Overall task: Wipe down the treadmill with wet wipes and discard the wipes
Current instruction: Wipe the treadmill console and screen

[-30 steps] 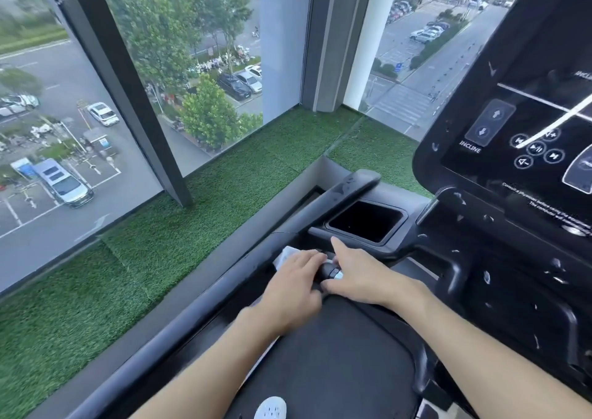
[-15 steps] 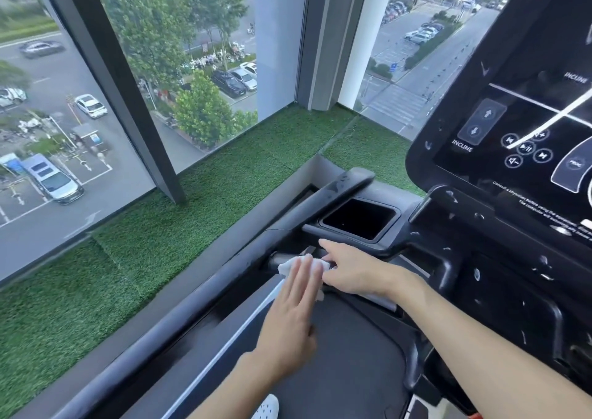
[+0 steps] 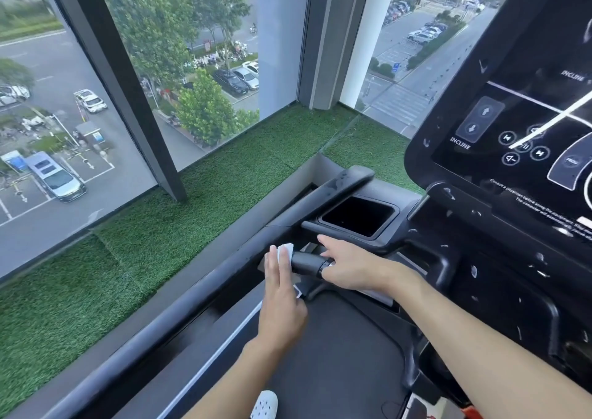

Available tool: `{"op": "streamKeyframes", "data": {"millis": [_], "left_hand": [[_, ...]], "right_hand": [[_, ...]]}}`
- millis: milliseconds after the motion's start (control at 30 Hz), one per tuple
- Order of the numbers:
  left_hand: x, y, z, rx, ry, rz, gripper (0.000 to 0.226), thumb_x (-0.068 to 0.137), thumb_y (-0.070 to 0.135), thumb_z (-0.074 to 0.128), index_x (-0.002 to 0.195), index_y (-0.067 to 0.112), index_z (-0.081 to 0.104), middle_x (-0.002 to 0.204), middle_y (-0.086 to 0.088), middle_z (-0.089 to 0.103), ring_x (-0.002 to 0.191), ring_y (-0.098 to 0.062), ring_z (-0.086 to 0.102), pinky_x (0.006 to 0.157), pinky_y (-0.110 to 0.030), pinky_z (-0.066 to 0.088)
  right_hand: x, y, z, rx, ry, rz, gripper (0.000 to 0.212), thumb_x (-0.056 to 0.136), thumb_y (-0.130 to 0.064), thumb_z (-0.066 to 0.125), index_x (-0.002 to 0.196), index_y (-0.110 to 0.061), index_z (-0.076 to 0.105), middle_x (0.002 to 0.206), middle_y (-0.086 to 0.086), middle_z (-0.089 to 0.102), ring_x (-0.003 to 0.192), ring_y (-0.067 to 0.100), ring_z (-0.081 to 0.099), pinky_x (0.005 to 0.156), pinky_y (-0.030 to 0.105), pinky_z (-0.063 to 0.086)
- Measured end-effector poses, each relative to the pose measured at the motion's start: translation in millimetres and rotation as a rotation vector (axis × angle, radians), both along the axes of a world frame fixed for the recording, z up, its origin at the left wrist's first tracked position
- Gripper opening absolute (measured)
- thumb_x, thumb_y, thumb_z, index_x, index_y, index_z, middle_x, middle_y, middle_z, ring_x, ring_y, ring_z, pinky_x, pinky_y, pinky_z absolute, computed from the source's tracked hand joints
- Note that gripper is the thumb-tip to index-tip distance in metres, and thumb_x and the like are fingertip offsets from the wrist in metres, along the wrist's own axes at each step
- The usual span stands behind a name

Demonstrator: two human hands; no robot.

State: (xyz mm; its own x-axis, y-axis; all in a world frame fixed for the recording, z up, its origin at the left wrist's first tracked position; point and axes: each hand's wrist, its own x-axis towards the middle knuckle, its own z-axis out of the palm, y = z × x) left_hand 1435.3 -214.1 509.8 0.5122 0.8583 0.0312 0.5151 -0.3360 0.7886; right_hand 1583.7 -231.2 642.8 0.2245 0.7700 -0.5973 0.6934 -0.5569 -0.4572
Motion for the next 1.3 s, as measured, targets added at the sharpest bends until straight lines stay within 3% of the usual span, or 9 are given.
{"op": "streamKeyframes", "data": {"millis": [67, 200, 433, 567, 733, 833, 967, 1167, 1300], "left_hand": [[6.0, 0.5, 8.1, -0.03, -0.037, 0.039, 0.099, 0.065, -0.019, 0.032, 0.152, 0.027, 0.017, 0.148, 0.038, -0.01, 0.146, 0.002, -0.011, 0.119, -0.025, 0.007], [11.9, 8.7, 20.1, 0.116, -0.041, -0.112, 0.086, 0.054, -0.005, 0.033, 0.137, 0.014, 0.046, 0.142, 0.008, 0.036, 0.138, -0.016, 0.028, 0.117, -0.033, 0.024], [0.9, 53.0, 26.7, 0.147, 0.166, -0.231, 0.068, 0.071, 0.003, 0.041, 0.136, 0.019, 0.049, 0.133, 0.005, 0.047, 0.126, -0.017, 0.038, 0.112, -0.026, 0.028], [15.8, 30.8, 41.8, 0.141, 0.068, -0.375, 0.08, 0.059, 0.006, 0.033, 0.135, 0.019, 0.052, 0.133, 0.004, 0.049, 0.122, -0.015, 0.037, 0.103, -0.018, 0.025], [-3.3, 57.5, 21.4, 0.208, 0.101, -0.339, 0.079, 0.06, 0.007, 0.03, 0.135, 0.018, 0.05, 0.132, 0.004, 0.049, 0.123, -0.02, 0.04, 0.108, -0.03, 0.033], [-1.0, 34.6, 13.9, 0.193, 0.069, -0.232, 0.084, 0.058, 0.0, 0.031, 0.14, 0.011, 0.043, 0.142, 0.003, 0.035, 0.137, -0.02, 0.029, 0.117, -0.036, 0.024], [-2.6, -18.5, 4.1, 0.178, -0.007, -0.259, 0.11, 0.055, -0.012, 0.026, 0.158, 0.015, 0.001, 0.165, 0.001, -0.008, 0.152, -0.021, -0.014, 0.121, -0.022, 0.001], [0.2, 0.9, -12.5, 0.127, 0.069, -0.068, 0.11, 0.058, -0.019, 0.032, 0.158, 0.016, 0.001, 0.166, -0.004, 0.001, 0.153, -0.026, -0.007, 0.122, -0.051, 0.015], [9.6, -31.6, -8.0, 0.079, 0.008, -0.036, 0.111, 0.057, -0.02, 0.03, 0.158, 0.012, -0.004, 0.165, -0.005, -0.012, 0.152, -0.027, -0.013, 0.123, -0.042, 0.003]], "right_hand": [[-0.3, -0.8, 0.3, -0.001, -0.002, -0.008, 0.056, 0.089, -0.014, 0.046, 0.142, 0.002, 0.033, 0.146, 0.015, 0.046, 0.134, 0.025, 0.046, 0.111, 0.043, 0.039], [2.3, 0.1, -1.2, 0.016, 0.013, -0.034, 0.055, 0.09, -0.014, 0.045, 0.14, 0.007, 0.033, 0.143, 0.023, 0.048, 0.132, 0.033, 0.047, 0.109, 0.05, 0.038], [6.3, -0.9, -2.4, -0.015, 0.049, -0.046, 0.055, 0.095, -0.022, 0.051, 0.143, -0.001, 0.032, 0.138, 0.01, 0.057, 0.131, 0.027, 0.05, 0.11, 0.039, 0.041], [7.2, 0.4, -2.6, 0.007, 0.03, -0.049, 0.05, 0.088, -0.013, 0.046, 0.137, -0.003, 0.037, 0.135, 0.015, 0.058, 0.127, 0.029, 0.052, 0.101, 0.035, 0.045], [4.0, -1.3, 3.8, -0.013, 0.061, -0.04, 0.082, 0.092, -0.017, 0.05, 0.159, -0.016, 0.003, 0.153, 0.006, 0.041, 0.138, 0.015, 0.041, 0.107, 0.023, 0.033], [5.1, -1.6, 0.6, 0.015, 0.087, -0.03, 0.078, 0.092, -0.023, 0.051, 0.158, -0.017, 0.01, 0.151, 0.009, 0.043, 0.136, 0.015, 0.044, 0.112, 0.029, 0.035], [6.5, -2.1, -1.9, 0.035, 0.09, 0.022, 0.085, 0.091, -0.036, 0.056, 0.159, -0.016, 0.009, 0.156, 0.004, 0.038, 0.141, 0.009, 0.038, 0.115, 0.029, 0.031], [7.0, -2.9, -2.9, 0.053, 0.084, 0.017, 0.072, 0.095, -0.023, 0.054, 0.156, -0.011, 0.017, 0.157, 0.003, 0.036, 0.139, 0.006, 0.039, 0.113, 0.028, 0.034], [4.4, 3.0, -4.7, 0.049, 0.084, -0.06, 0.057, 0.099, -0.01, 0.041, 0.153, -0.006, 0.024, 0.15, 0.018, 0.043, 0.137, 0.028, 0.044, 0.112, 0.038, 0.037]]}}
